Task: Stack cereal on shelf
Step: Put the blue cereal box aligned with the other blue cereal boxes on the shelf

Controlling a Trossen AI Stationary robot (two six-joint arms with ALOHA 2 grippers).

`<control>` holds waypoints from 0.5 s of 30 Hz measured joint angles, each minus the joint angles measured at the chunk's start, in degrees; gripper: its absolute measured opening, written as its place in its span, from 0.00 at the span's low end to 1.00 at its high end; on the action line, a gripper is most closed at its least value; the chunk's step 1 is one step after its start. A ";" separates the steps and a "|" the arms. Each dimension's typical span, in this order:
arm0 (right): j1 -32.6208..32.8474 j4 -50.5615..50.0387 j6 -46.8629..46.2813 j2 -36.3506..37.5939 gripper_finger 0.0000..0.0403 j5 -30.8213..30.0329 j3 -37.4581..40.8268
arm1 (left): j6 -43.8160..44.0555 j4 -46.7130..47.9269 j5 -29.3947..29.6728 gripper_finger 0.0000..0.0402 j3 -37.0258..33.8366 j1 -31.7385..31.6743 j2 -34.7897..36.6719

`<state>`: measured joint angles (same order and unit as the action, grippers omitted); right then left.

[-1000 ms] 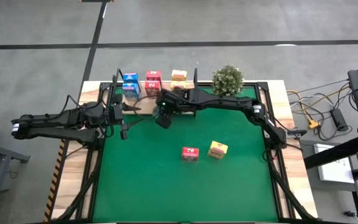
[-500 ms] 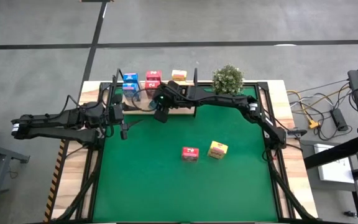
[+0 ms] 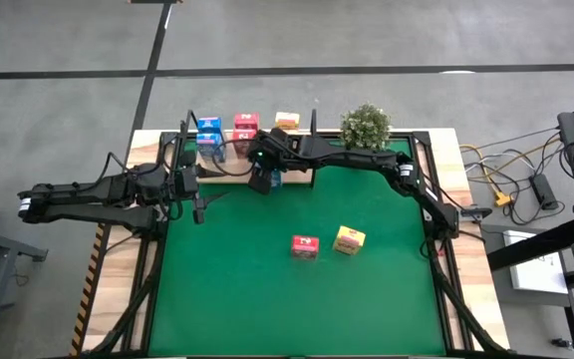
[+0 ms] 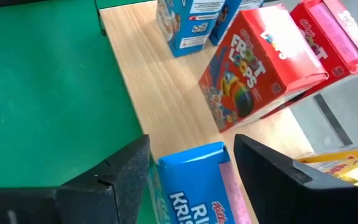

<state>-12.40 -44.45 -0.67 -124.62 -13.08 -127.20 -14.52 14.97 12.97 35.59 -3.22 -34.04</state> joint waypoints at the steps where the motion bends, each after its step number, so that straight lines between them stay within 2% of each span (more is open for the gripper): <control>1: 0.00 0.01 0.10 0.00 0.56 0.00 0.00 | 0.00 -0.01 0.00 0.48 0.00 0.00 0.00; 9: 0.32 -2.02 0.84 0.55 0.57 -0.03 -3.10 | 0.02 0.01 0.00 0.48 0.00 0.00 -0.04; 15: 2.80 -8.68 6.43 3.47 0.57 -0.02 -6.84 | 1.88 0.01 -0.02 0.48 0.00 0.00 -1.59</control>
<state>-9.60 -53.13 5.76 -121.15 -13.10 -134.04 -12.65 14.98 12.95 35.59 -3.22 -35.63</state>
